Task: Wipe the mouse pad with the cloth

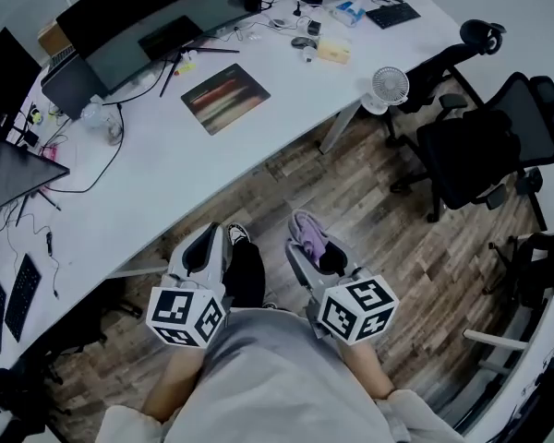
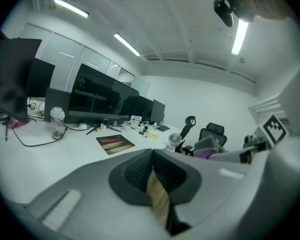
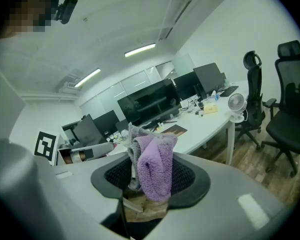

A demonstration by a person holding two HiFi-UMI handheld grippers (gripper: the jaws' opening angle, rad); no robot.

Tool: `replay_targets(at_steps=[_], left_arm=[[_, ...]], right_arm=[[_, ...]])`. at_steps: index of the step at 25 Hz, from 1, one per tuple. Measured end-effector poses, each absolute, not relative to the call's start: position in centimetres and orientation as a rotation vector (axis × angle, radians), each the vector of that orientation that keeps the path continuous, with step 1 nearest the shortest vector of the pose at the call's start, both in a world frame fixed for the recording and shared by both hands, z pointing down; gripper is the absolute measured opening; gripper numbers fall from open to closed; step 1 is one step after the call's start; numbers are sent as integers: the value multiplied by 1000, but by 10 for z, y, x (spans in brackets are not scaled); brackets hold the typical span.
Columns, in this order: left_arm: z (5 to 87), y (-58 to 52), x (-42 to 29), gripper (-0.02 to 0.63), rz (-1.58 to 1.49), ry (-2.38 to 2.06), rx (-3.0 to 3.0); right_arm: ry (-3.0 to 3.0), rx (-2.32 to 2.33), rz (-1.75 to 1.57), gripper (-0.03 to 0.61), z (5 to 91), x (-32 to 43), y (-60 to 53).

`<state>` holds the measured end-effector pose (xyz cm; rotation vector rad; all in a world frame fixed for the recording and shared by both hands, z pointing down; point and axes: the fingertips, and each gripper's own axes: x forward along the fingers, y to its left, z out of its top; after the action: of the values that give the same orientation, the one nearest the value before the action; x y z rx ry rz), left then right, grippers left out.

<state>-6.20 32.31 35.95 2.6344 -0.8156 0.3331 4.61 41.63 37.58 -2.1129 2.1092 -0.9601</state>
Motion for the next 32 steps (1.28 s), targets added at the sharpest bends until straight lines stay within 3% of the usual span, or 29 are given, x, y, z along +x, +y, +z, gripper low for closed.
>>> replay_targets(at_steps=[17, 32], left_arm=[[369, 114, -56, 0, 264, -948, 2487], [429, 47, -67, 0, 264, -1024, 2330]], right_arm=[[2316, -1985, -1069, 186, 365, 50, 186], [2599, -1935, -1157, 186, 385, 16, 52]])
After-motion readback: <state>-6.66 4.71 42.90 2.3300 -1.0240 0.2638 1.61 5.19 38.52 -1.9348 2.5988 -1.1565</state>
